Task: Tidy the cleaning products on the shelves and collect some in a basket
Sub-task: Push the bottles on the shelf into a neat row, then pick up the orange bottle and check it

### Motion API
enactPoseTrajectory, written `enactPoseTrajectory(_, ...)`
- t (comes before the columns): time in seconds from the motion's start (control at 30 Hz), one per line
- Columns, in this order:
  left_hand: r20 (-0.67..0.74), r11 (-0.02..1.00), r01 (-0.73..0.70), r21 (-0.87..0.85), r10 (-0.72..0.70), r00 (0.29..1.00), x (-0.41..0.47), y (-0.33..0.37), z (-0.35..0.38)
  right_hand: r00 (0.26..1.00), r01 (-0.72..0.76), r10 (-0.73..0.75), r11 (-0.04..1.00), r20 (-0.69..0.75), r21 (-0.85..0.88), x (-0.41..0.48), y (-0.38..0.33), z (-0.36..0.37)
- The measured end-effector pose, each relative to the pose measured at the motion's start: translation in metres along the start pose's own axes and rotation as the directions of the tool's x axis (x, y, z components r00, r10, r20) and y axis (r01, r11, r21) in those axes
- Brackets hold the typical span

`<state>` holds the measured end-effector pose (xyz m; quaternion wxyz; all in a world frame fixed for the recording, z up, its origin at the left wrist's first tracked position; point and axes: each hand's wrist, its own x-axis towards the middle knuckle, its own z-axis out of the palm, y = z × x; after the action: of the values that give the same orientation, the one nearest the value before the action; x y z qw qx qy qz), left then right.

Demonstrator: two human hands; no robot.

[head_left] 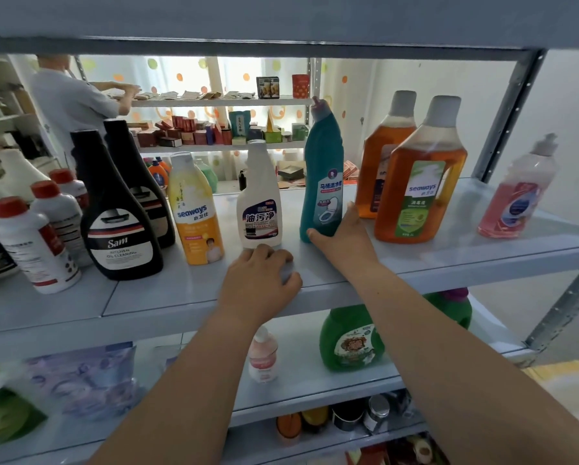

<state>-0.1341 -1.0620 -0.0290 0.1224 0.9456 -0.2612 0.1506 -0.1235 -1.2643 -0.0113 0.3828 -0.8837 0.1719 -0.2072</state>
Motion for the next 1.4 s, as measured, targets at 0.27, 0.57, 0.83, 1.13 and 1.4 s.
enactPoseTrajectory(0.27,0.051,0.999,-0.037,-0.012,0.037,0.998,-0.002,-0.006,-0.003,0.986,0.164,-0.139,0.902,0.092,-0.400,-0.064,0.025,-0.042)
enactPoseTrajectory(0.57,0.036,0.980,-0.169,-0.108,0.173,0.984,-0.002,0.042,0.000,0.969,0.240,-0.243,0.886,0.044,-0.396,-0.073,0.106,-0.127)
enactPoseTrajectory(0.83,0.110,0.826,0.119,-0.552,-0.069,0.992,0.071,0.150,0.020,0.977,0.212,-0.194,0.838,0.089,-0.503,0.004,0.152,-0.183)
enactPoseTrajectory(1.13,0.191,0.405,0.284,-0.869,-0.255,0.948,0.132,0.191,0.030,0.955,0.279,-0.293,0.846,0.041,-0.455,0.012,0.177,-0.178)
enactPoseTrajectory(1.4,0.201,0.395,0.283,-0.874,-0.237,0.951,0.141,0.195,0.039,0.897,0.379,-0.441,0.784,-0.013,-0.492,-0.008,0.192,-0.176)
